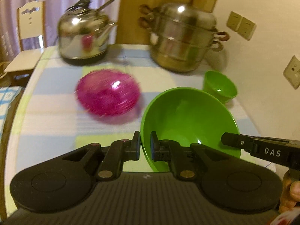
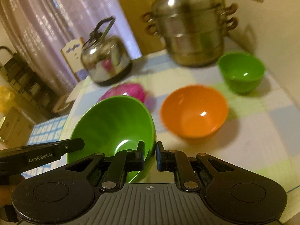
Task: Organize plates and bowls
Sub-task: 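Lift and carry the large green bowl over the orange bowl with both grippers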
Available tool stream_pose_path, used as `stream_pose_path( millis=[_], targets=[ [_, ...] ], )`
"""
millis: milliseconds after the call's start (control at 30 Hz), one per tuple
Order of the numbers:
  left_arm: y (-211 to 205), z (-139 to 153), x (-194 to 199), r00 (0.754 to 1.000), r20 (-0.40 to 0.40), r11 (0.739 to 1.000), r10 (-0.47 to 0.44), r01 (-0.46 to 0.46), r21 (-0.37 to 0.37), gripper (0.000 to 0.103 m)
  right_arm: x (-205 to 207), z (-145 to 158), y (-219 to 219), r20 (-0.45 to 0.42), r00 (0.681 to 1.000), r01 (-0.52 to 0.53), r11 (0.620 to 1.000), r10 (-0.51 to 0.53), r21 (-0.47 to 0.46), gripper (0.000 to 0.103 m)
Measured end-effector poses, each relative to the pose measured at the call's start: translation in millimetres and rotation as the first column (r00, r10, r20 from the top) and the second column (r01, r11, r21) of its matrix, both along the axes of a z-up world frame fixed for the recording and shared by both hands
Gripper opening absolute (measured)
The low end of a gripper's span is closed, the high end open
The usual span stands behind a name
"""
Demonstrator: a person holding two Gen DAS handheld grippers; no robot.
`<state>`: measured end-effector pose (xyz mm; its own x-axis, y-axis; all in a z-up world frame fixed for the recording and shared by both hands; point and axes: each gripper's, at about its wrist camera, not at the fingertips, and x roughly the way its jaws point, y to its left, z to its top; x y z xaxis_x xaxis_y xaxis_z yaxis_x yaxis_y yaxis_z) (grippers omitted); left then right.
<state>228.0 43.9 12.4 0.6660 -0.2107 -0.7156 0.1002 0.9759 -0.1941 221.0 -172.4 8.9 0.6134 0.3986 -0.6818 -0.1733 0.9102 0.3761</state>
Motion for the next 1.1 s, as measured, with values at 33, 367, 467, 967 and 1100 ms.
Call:
stream_pose_path(
  millis=[33,367,467,967,1100],
  targets=[
    [-8.2,2.6,6.6,1.0,0.005,1.0,-0.009,0.009,-0.002,0.009,3.9,3.0,-8.4,0.002,1.0,0.013,1.0,-0.013,-0.002,0.012],
    [-65.2,-1.9,72.6,0.997,-0.011,0.997,-0.075,0.074,-0.03,0.009,51.4,5.9,-71.0,-0.006,0.996,0.091,0.995,-0.092,-0.029,0.012],
    [-70.1,-12.2,88.0,0.997,-0.032,0.996,-0.073,0.072,-0.046,0.009,67.9,-0.5,-76.0,-0.002,0.996,0.091,0.994,-0.091,-0.061,0.011],
    [-79.4,-61.3,126.0,0.992,-0.113,0.997,-0.061,0.056,-0.047,0.009,116.7,-44.2,-85.2,-0.064,0.994,0.079,0.992,-0.086,-0.097,0.01],
    [-81.7,-67.4,129.2,0.991,-0.119,0.998,-0.056,0.051,-0.041,0.009,122.1,-54.3,-86.7,-0.082,0.993,0.08,0.992,-0.088,-0.097,0.01]
  ],
)
